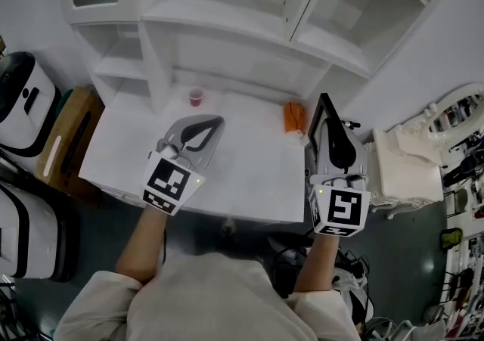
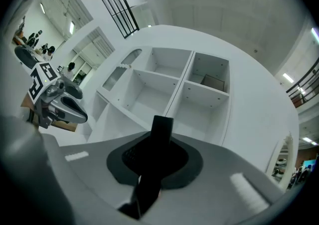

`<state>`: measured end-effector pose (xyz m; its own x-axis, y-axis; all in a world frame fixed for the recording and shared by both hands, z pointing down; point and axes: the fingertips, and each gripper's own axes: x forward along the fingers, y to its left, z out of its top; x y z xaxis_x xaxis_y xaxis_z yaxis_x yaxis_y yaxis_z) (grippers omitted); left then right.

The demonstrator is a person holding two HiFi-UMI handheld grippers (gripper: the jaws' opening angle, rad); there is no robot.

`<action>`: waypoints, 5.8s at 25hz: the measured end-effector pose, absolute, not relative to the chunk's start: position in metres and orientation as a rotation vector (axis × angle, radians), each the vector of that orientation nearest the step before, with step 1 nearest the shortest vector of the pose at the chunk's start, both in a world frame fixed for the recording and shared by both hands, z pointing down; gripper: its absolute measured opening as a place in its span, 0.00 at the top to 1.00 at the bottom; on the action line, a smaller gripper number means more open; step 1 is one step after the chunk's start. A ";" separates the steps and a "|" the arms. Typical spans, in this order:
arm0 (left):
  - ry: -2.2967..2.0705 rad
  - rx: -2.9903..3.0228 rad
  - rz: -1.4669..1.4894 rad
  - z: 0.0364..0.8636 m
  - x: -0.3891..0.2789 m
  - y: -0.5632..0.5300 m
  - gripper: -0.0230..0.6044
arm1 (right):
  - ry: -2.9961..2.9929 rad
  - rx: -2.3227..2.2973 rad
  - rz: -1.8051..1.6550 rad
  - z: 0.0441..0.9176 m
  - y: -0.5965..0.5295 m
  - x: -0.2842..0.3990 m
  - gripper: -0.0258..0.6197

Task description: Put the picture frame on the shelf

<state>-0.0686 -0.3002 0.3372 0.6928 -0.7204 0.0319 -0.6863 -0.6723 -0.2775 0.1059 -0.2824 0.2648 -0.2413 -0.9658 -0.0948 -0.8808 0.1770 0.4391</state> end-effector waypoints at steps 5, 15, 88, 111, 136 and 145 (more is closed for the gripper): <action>1.148 -2.640 -0.188 0.322 -0.056 -0.327 0.96 | -2.245 1.754 -0.718 0.232 -0.315 0.114 0.91; 1.113 -2.632 -0.152 0.293 -0.030 -0.361 0.96 | -2.134 1.634 -1.019 0.172 -0.361 0.131 0.91; 1.153 -2.683 -0.201 0.324 0.010 -0.416 0.96 | -1.428 0.788 -1.083 0.291 -0.535 0.154 0.67; 0.947 -2.742 -0.027 0.266 0.139 -0.472 0.78 | -1.573 0.840 -1.104 0.286 -0.536 0.157 0.67; 0.936 -2.754 0.002 0.265 0.167 -0.486 0.78 | -1.841 0.880 -1.080 0.278 -0.532 0.168 0.63; 0.972 -2.755 0.006 0.265 0.170 -0.493 0.80 | -1.856 0.919 -1.112 0.270 -0.512 0.187 0.60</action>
